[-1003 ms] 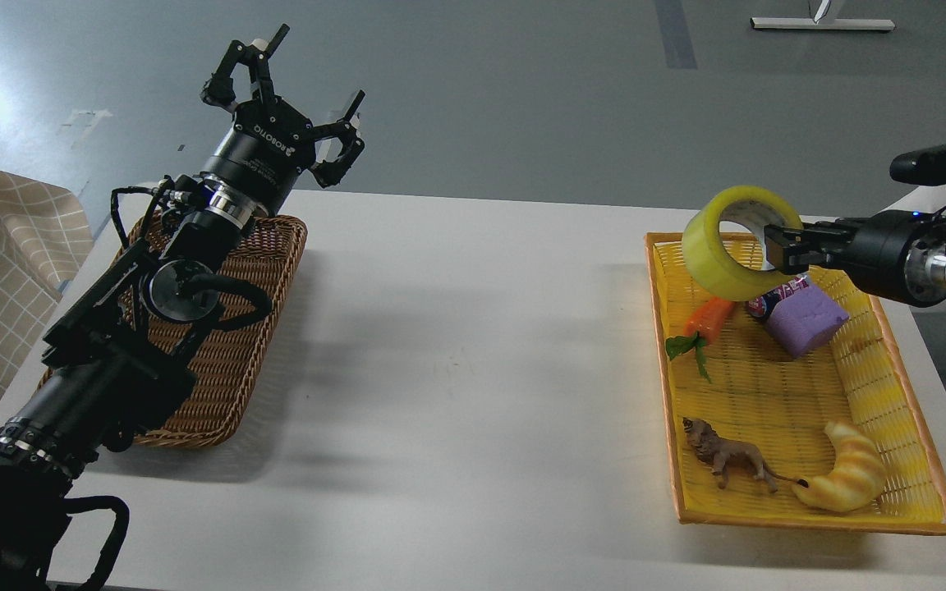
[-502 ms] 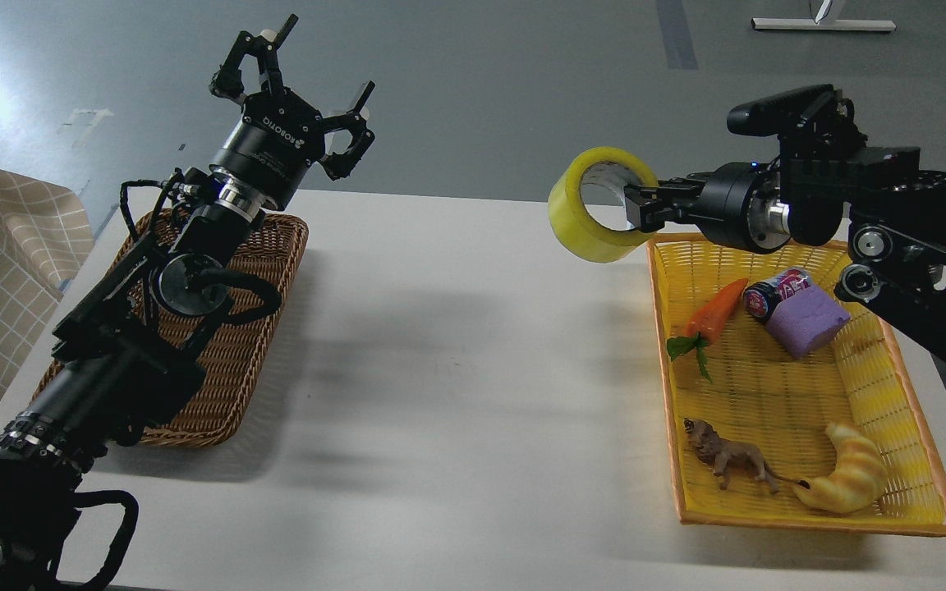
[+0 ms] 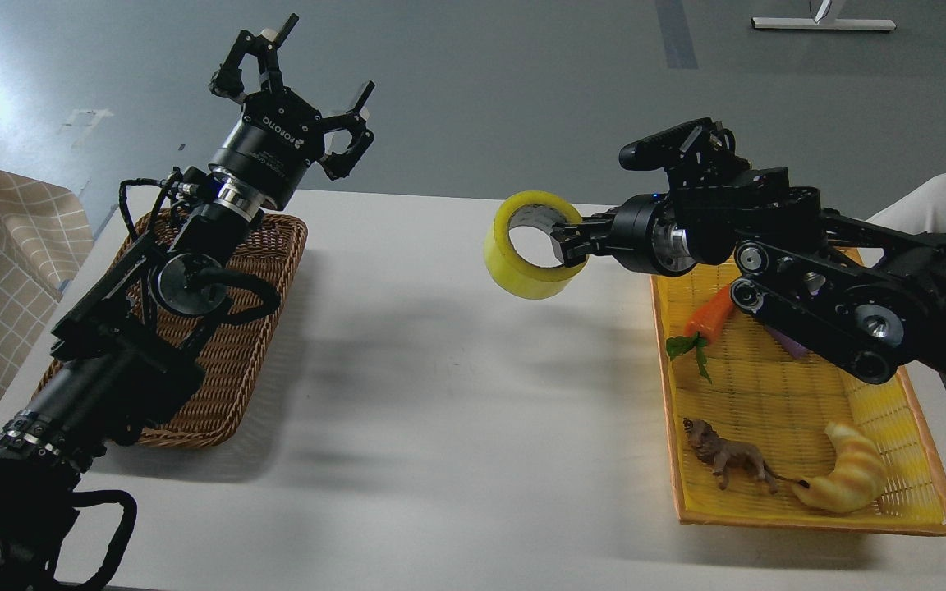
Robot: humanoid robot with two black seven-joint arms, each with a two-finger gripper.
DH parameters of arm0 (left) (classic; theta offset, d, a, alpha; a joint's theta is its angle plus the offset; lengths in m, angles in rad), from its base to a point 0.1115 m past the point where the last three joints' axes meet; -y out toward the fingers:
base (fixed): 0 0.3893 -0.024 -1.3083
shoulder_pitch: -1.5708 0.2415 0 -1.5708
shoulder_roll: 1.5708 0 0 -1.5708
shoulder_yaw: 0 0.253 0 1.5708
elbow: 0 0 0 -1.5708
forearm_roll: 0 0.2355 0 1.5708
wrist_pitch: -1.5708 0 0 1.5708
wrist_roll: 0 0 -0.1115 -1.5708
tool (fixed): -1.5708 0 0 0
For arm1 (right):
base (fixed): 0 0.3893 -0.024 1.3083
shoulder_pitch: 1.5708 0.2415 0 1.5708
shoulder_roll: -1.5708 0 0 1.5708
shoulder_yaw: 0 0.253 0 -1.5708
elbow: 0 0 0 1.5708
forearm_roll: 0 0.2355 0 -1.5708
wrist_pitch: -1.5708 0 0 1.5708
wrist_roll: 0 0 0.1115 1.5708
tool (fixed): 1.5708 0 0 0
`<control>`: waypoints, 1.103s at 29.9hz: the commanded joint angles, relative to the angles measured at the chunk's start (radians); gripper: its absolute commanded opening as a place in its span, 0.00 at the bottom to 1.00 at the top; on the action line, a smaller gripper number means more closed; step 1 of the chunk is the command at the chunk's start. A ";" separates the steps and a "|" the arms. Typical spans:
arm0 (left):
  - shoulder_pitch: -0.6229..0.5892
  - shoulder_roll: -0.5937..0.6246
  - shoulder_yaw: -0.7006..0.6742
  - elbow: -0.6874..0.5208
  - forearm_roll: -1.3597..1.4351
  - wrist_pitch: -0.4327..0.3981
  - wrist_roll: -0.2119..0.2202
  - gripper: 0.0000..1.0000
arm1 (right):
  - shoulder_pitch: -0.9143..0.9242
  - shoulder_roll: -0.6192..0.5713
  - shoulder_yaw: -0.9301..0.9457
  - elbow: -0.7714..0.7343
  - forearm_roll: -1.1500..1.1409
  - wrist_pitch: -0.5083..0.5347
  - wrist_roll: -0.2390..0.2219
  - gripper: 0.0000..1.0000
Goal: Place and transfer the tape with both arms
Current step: 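Lift the tape roll with the right gripper toward the table center, then lower the tape roll onto the table and open the right gripper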
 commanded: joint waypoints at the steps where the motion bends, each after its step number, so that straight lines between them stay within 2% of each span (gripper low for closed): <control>1: -0.002 -0.003 -0.001 -0.001 -0.001 0.000 -0.001 0.98 | -0.004 0.051 -0.005 -0.050 0.004 0.000 0.000 0.00; 22: -0.005 -0.012 -0.001 -0.003 0.000 0.000 -0.001 0.98 | -0.012 0.284 -0.086 -0.237 0.001 0.000 0.000 0.00; 33: -0.008 -0.018 -0.002 -0.003 -0.001 0.000 -0.001 0.98 | -0.012 0.300 -0.114 -0.292 -0.001 0.000 0.000 0.00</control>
